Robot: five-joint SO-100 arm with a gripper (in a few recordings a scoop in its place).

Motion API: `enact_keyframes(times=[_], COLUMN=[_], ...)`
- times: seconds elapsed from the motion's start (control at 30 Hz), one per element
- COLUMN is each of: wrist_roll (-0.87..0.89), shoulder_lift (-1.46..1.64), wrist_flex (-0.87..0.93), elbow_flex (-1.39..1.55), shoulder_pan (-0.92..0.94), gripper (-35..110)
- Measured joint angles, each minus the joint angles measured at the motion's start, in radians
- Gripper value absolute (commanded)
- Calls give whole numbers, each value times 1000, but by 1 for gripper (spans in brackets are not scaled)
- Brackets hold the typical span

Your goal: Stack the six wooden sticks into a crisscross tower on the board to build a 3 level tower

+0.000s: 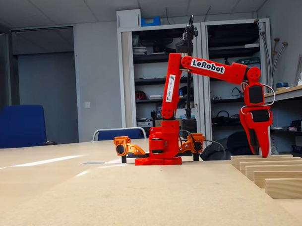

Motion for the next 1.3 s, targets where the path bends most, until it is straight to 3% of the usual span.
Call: enact_keyframes(times=[0.2,0.43,0.77,1.3], wrist_roll=[3,-5,-18,-32], shoulder_lift=[-14,-32,-31,98], wrist_flex=[-64,-106,-121,390], elbow_flex=[37,55,64,-423], shoulder_pan=[-3,9,41,187], gripper=[18,0,0,0])
